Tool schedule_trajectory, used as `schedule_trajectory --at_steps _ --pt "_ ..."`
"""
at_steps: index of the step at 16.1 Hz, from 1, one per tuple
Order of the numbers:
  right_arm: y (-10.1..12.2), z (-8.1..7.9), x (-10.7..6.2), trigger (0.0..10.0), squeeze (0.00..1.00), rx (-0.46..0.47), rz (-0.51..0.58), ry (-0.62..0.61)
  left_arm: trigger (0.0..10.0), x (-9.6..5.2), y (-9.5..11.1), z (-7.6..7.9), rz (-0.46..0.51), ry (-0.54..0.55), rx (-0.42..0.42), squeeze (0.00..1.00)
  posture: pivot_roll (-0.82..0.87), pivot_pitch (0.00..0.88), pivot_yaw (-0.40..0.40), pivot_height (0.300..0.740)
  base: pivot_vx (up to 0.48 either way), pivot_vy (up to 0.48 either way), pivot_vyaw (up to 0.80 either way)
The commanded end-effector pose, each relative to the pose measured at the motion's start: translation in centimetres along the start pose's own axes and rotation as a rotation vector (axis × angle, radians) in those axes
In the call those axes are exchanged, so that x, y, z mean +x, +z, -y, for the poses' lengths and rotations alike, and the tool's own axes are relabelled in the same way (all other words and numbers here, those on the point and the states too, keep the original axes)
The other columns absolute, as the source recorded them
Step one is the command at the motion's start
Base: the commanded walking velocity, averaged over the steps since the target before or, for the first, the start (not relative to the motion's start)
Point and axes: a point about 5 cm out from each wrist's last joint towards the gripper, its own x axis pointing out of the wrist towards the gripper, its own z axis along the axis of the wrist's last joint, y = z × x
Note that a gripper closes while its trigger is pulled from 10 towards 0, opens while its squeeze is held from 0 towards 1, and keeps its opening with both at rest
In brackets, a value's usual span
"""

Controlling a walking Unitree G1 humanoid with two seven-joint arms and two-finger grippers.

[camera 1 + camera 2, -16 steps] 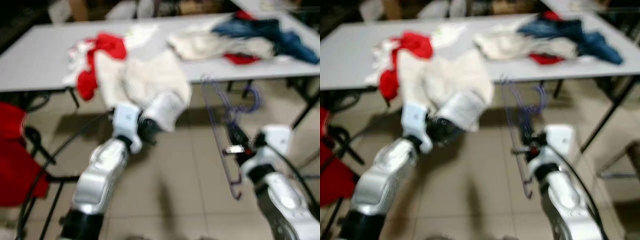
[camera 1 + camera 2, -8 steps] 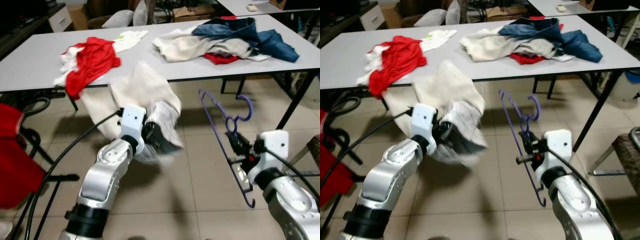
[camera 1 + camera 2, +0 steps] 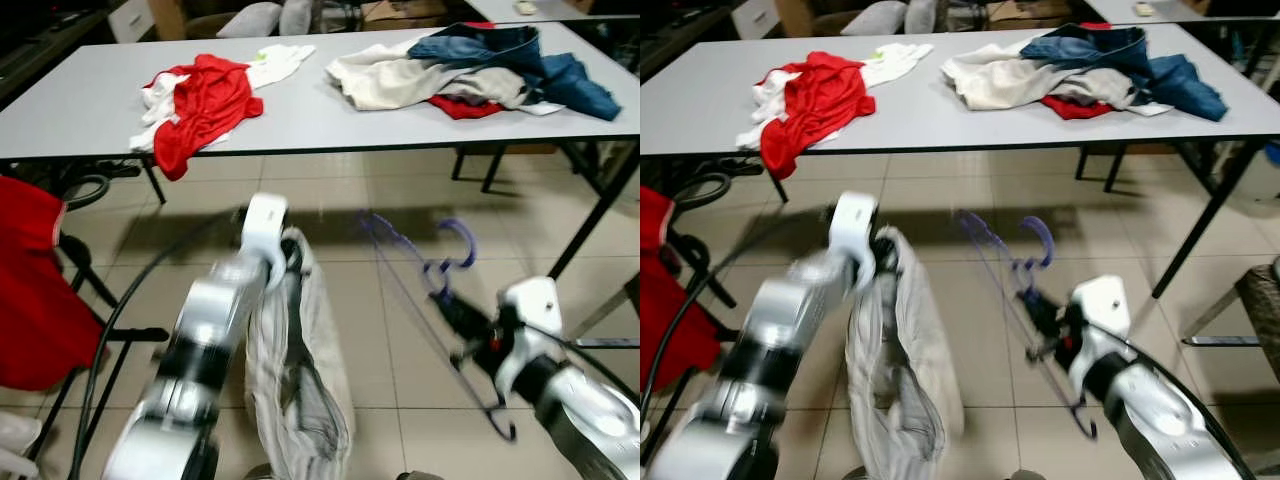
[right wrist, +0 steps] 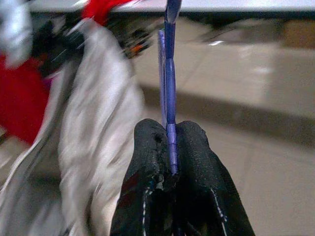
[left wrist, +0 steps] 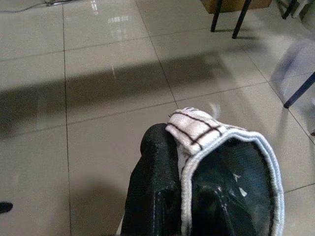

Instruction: Hang hanger

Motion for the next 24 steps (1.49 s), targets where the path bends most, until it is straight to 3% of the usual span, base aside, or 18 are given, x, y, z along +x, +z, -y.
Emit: schedule_trajectory --at_steps 1,5,9,12,21,24 --pt "0.2 -0.6 -0.2 10.0 0.00 0.005 -0.001 0.057 10.0 0.1 1.1 -0.1 0.044 -0.006 0.014 0.00 -0.01 0.026 0.120 0.740 0.000 0.000 0.00" --pt "-0.1 -1.6 -1.0 10.0 0.00 0.036 -0.022 0.181 10.0 0.7 2.4 0.1 0.047 -0.020 0.026 0.00 0.00 0.032 0.131 0.740 0.000 0.000 0.00" --pt "-0.2 -1.8 -0.6 10.0 0.00 0.061 -0.034 0.237 10.0 0.7 3.1 0.4 0.055 -0.054 0.058 0.00 0.02 0.037 0.122 0.740 0.000 0.000 0.00" --pt "-1.7 -0.3 1.1 10.0 0.00 0.100 -0.116 0.138 10.0 0.7 4.8 1.5 0.078 -0.123 0.041 0.00 0.03 0.038 0.126 0.740 0.000 0.000 0.00" --pt "-4.0 -0.4 4.3 10.0 0.00 0.156 -0.182 0.164 10.0 0.1 7.3 2.6 0.104 -0.202 0.004 0.00 0.05 0.046 0.138 0.740 0.000 0.000 0.00" --pt "-4.8 0.7 5.3 10.0 0.00 0.217 -0.198 0.019 10.0 -0.5 8.2 2.5 0.116 -0.224 0.008 0.00 0.06 0.043 0.135 0.740 0.000 0.000 0.00"
